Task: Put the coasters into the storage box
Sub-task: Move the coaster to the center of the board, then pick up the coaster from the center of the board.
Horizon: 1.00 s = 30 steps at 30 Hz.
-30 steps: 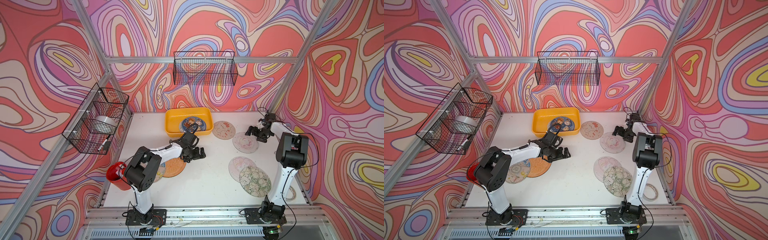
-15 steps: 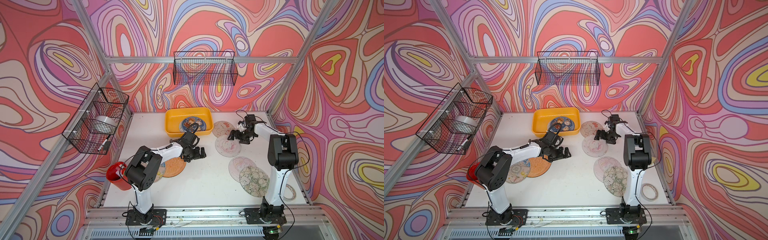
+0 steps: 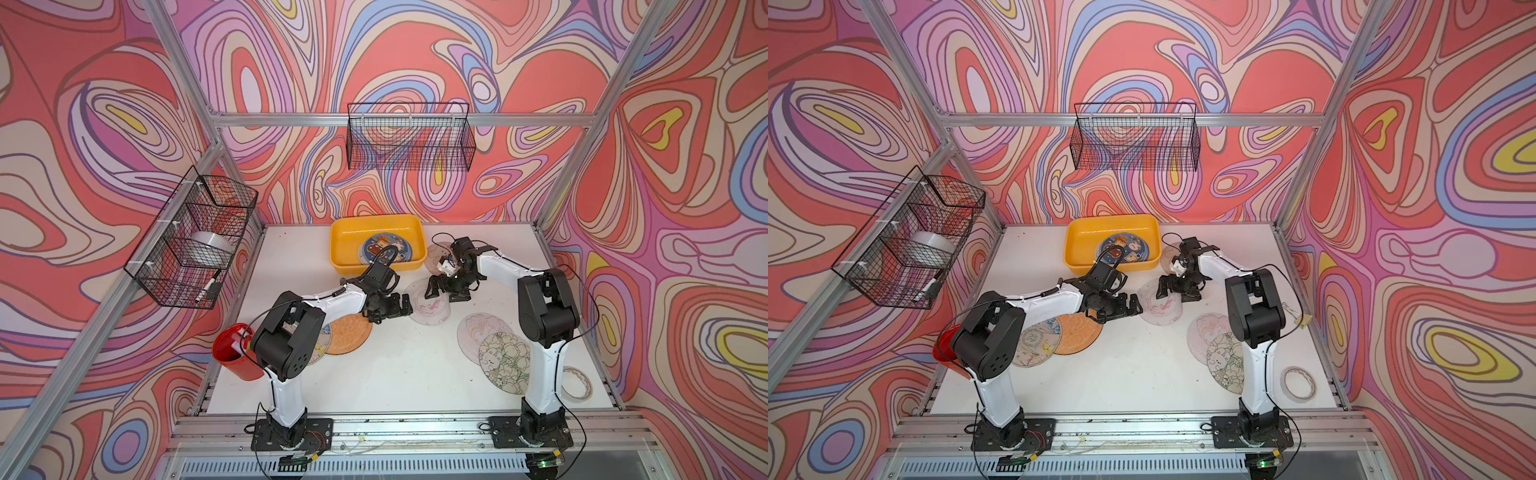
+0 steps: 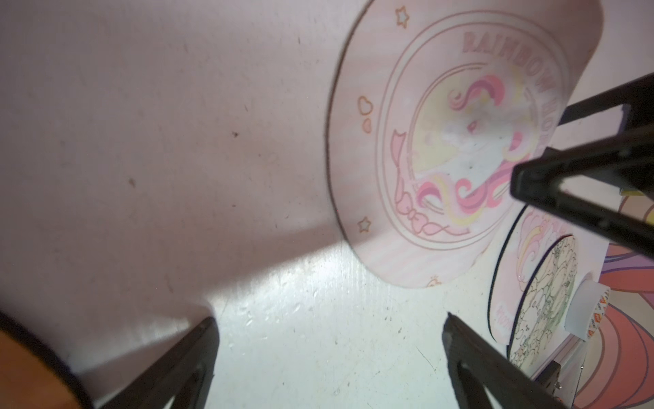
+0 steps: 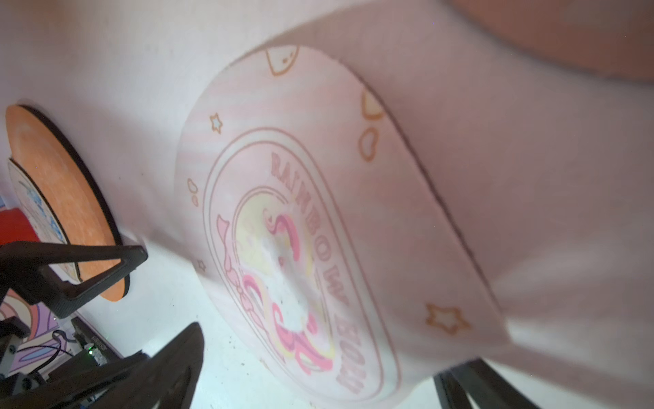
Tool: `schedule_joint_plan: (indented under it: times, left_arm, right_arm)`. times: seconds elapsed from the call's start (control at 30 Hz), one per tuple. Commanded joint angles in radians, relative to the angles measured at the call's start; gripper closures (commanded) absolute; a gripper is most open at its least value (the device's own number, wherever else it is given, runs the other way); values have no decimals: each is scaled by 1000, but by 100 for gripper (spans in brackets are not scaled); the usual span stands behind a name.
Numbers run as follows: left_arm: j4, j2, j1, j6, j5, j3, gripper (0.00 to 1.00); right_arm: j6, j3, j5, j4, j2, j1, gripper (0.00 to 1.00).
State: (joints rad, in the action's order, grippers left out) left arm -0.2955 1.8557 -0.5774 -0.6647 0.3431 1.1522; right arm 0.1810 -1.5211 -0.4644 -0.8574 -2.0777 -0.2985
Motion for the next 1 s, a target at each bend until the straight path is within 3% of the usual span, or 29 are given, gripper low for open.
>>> schedule_joint_plan:
  times: [0.0,0.2,0.6,0.97]
  left_arm:
    - [-42,11,-6,13,-37,19,0]
    - [-51,31,-7,11,-82,39,2]
    - [-87,146,-7,24,-173,179,17]
    - [-106,212,-36,24,-161,227,29]
  right_arm:
    - [1,-3,17,-80,-25,-40,2]
    - [12,12,128,-52,24,-14,2]
    - [24,33,157,50,-5,51,8]
    - [87,125,74,140,4,45,33]
